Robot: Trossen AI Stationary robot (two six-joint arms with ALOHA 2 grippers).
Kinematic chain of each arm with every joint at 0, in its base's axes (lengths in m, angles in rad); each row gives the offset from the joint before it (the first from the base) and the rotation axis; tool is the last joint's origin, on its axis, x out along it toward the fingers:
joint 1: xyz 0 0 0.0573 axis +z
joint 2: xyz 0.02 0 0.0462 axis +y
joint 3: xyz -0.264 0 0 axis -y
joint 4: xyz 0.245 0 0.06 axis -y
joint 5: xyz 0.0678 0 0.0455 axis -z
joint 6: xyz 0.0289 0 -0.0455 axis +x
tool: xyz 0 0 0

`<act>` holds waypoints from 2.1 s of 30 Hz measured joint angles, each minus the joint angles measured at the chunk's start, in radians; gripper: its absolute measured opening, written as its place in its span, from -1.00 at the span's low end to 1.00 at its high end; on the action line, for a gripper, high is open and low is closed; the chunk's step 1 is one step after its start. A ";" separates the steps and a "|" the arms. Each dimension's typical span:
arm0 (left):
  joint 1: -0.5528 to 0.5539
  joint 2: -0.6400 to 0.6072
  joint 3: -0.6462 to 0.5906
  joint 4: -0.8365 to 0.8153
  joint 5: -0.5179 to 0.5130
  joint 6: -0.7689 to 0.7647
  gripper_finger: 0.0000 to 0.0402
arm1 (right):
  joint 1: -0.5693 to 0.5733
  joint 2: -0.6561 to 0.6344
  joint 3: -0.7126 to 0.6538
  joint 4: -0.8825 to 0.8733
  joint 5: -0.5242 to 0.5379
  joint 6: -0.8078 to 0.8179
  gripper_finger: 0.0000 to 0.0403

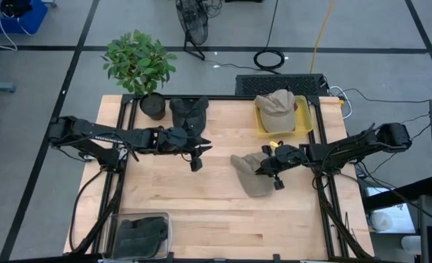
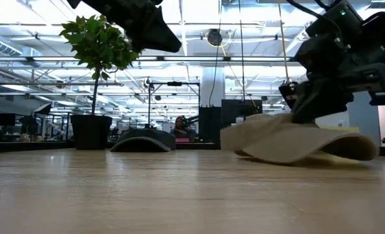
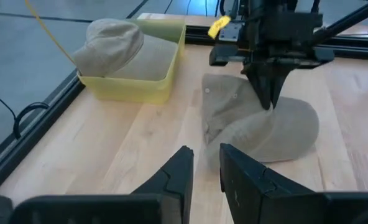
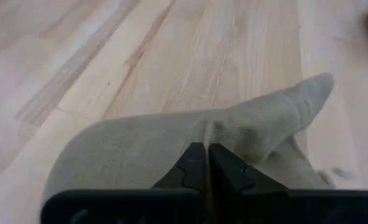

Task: Pick & Place hat
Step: Put the brown cap into the yellow bin

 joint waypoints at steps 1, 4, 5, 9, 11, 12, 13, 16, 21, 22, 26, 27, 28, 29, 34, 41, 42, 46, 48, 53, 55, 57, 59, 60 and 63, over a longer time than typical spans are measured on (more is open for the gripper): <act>0.000 0.000 0.000 0.000 0.000 0.000 -0.57 | 0.000 -0.017 0.001 -0.007 0.001 0.000 -0.98; 0.000 0.000 0.000 0.004 0.000 0.003 -0.57 | 0.002 -0.065 0.021 -0.023 0.031 -0.001 -0.97; 0.000 0.000 0.000 0.004 0.000 0.002 -0.57 | 0.004 -0.091 0.030 -0.044 0.051 -0.006 -0.98; 0.000 0.001 0.000 0.011 0.000 -0.002 -0.57 | 0.005 -0.180 0.092 -0.157 0.145 -0.069 -0.99; 0.000 0.001 0.000 0.016 0.000 -0.003 -0.57 | 0.004 -0.213 0.135 -0.221 0.218 -0.112 -0.99; -0.001 0.001 0.000 0.015 0.000 -0.003 -0.57 | 0.004 -0.229 0.155 -0.256 0.254 -0.141 -0.99; -0.002 0.001 0.000 0.017 0.000 -0.003 -0.57 | 0.004 -0.244 0.171 -0.295 0.289 -0.179 -0.99; -0.002 0.001 0.000 0.015 0.001 -0.003 -0.57 | -0.024 -0.270 0.208 -0.356 0.387 -0.319 -0.99; -0.002 0.001 0.000 0.011 0.004 -0.003 -0.57 | -0.136 -0.302 0.221 -0.371 0.467 -0.527 -1.00; -0.002 0.001 0.000 0.011 0.009 -0.003 -0.57 | -0.168 -0.304 0.221 -0.369 0.478 -0.567 -1.00; -0.002 0.001 0.000 0.011 0.009 -0.003 -0.57 | -0.310 -0.292 0.221 -0.356 0.496 -0.692 -1.00; -0.002 0.001 0.000 0.011 0.009 -0.004 -0.57 | -0.346 -0.286 0.221 -0.352 0.496 -0.724 -1.00; -0.002 0.001 0.000 0.012 0.009 -0.003 -0.57 | -0.378 -0.280 0.221 -0.358 0.496 -0.752 -1.00; -0.002 0.001 0.000 0.012 0.009 -0.004 -0.57 | -0.409 -0.271 0.221 -0.363 0.495 -0.777 -1.00; -0.002 0.001 0.000 0.013 0.009 0.000 -0.57 | -0.514 -0.228 0.221 -0.362 0.493 -0.865 -1.00; -0.002 0.001 0.000 0.013 0.010 0.001 -0.57 | -0.572 -0.183 0.220 -0.366 0.435 -0.901 -1.00; -0.002 0.001 0.000 0.013 0.010 0.001 -0.57 | -0.575 -0.176 0.220 -0.369 0.434 -0.919 -1.00; -0.002 0.001 0.000 0.013 0.010 -0.002 -0.57 | -0.590 -0.151 0.197 -0.357 0.442 -0.960 -1.00; -0.002 0.001 0.000 0.013 0.010 -0.001 -0.57 | -0.600 -0.143 0.177 -0.341 0.444 -0.968 -1.00; -0.002 0.001 0.000 0.013 0.010 -0.001 -0.57 | -0.614 -0.136 0.136 -0.270 0.443 -0.932 -0.94; -0.002 0.001 0.000 0.013 0.010 -0.001 -0.57 | -0.614 -0.137 0.119 -0.220 0.442 -0.915 -0.90; -0.002 0.001 0.000 0.013 0.010 -0.001 -0.57 | -0.614 -0.136 0.100 -0.161 0.445 -0.911 -0.86; -0.002 0.001 0.000 0.012 0.010 -0.001 -0.57 | -0.613 -0.136 0.079 -0.097 0.470 -0.923 -0.82; -0.002 0.001 0.000 0.012 0.010 -0.001 -0.57 | -0.613 -0.136 0.068 -0.060 0.486 -0.928 -0.80; -0.002 0.001 0.000 0.012 0.010 -0.001 -0.57 | -0.610 -0.136 0.046 0.060 0.556 -0.925 -0.75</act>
